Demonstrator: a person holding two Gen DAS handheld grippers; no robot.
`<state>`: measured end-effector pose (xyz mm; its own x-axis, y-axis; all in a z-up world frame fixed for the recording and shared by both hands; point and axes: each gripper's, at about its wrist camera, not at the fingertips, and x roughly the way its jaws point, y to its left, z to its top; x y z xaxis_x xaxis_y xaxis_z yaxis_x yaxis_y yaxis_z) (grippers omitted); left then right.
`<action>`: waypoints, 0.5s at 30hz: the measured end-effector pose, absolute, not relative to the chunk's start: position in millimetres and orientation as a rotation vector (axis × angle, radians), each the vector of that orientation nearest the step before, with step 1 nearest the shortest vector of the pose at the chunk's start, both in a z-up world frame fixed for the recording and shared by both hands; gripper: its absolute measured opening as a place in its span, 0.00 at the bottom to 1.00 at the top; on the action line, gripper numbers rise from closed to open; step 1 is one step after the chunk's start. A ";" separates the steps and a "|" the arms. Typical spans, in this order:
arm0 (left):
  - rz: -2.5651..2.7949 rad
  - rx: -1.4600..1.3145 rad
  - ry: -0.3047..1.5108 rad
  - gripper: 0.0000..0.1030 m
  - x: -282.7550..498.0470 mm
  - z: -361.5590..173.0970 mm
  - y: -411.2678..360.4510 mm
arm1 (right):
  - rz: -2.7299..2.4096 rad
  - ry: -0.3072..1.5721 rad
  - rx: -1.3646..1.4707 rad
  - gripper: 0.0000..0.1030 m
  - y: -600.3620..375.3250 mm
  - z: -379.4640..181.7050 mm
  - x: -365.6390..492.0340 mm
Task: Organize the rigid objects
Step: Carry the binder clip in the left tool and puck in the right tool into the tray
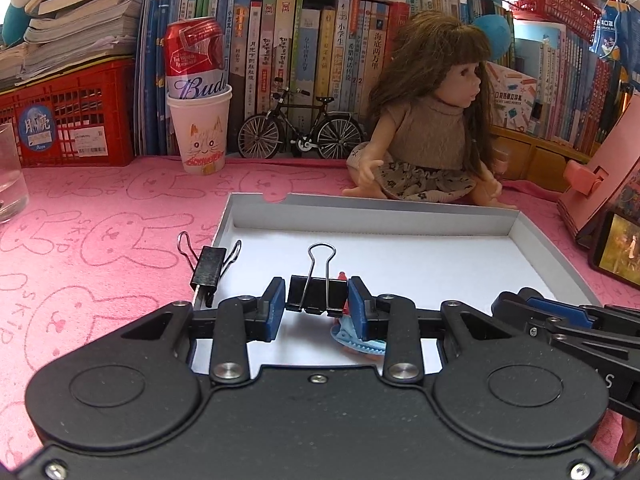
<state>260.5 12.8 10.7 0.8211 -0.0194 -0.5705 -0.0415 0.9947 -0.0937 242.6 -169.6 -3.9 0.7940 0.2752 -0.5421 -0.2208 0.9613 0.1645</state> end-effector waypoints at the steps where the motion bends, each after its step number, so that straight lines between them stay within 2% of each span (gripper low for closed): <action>1: 0.012 -0.104 0.610 0.31 261.4 9.9 12.8 | 0.267 0.598 0.095 0.36 -169.6 -4.5 243.1; 15: 0.005 -0.099 0.614 0.31 263.4 5.4 11.8 | 0.258 0.617 0.097 0.36 -169.4 -10.2 247.1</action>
